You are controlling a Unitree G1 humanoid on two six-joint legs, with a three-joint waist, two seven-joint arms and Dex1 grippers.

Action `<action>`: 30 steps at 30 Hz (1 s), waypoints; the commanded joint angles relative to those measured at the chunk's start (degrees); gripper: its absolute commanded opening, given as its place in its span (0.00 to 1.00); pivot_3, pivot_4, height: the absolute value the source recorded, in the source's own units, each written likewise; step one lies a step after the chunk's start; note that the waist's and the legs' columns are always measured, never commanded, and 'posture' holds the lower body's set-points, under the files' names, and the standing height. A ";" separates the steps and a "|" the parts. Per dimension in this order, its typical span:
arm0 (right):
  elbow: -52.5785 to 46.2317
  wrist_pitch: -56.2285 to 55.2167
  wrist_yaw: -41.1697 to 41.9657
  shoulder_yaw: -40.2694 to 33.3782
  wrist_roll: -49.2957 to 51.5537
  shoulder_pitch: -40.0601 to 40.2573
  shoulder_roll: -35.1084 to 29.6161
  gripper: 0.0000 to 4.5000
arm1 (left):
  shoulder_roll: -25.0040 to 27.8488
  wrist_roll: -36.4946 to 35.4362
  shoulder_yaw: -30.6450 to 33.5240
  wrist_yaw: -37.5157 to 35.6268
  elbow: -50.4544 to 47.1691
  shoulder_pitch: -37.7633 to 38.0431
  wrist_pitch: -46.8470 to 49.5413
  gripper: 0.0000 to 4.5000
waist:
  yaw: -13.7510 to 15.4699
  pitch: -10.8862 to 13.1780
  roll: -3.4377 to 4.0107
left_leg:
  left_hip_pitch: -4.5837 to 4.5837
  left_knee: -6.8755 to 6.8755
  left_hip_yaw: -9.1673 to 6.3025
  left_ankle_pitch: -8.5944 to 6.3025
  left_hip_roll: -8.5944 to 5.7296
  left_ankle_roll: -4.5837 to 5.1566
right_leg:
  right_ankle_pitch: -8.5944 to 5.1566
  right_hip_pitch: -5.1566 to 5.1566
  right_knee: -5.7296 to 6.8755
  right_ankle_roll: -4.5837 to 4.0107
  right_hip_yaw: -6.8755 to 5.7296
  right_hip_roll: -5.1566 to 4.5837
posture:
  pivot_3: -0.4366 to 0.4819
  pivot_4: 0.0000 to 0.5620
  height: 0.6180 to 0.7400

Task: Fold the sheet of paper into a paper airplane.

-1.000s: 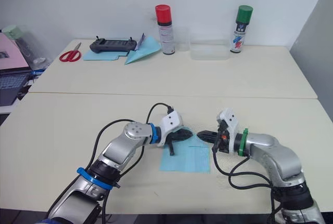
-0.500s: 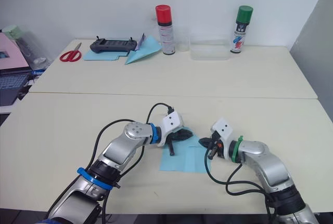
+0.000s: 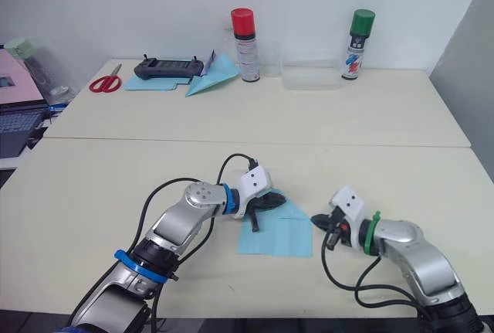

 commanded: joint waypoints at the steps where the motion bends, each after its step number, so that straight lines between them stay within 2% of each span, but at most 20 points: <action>1: -2.61 -1.76 -0.31 -2.83 2.89 -2.51 2.01 0.01 | 0.91 1.78 -1.23 -0.16 1.87 1.32 1.04 0.00 | -0.13 0.00 0.01 | 0.00 0.00 0.00 0.00 0.00 0.00 | 0.00 0.00 0.00 0.00 0.00 0.00 | 0.48 0.27 1.00; 9: -1.26 -2.47 -2.77 2.08 -1.00 -4.35 5.32 0.01 | 0.70 1.90 -1.30 -0.13 2.24 0.97 0.80 0.00 | -0.07 0.00 0.01 | -0.01 -0.01 -0.01 0.00 0.00 0.00 | 0.00 -0.01 0.00 0.00 -0.02 0.00 | 0.48 0.27 1.00; 20: 1.24 -2.64 -2.81 8.29 -6.74 -3.35 3.44 0.01 | 1.69 1.44 0.81 0.74 2.05 0.67 1.17 0.00 | -0.15 -0.01 0.01 | 0.00 0.00 -0.01 0.00 0.00 0.00 | 0.00 -0.01 0.01 0.00 -0.01 0.00 | 0.48 0.27 1.00; 25: 2.30 -2.74 -3.16 8.49 -7.70 -4.29 3.46 0.01 | 0.81 -2.97 6.23 1.25 -0.44 -0.84 4.52 0.00 | -0.42 0.00 0.01 | 0.03 0.00 -0.01 0.00 0.01 0.00 | 0.00 -0.02 0.05 0.00 -0.01 0.01 | 0.48 0.27 1.00; 30: 2.94 -3.27 -3.04 8.76 -8.26 -4.03 3.20 0.01 | -2.30 -9.39 9.70 0.47 -6.63 -1.37 9.72 0.00 | -0.39 0.02 -0.03 | -0.07 0.00 -0.02 0.00 0.01 0.00 | 0.00 -0.06 0.00 0.01 -0.02 0.00 | 0.48 0.27 1.00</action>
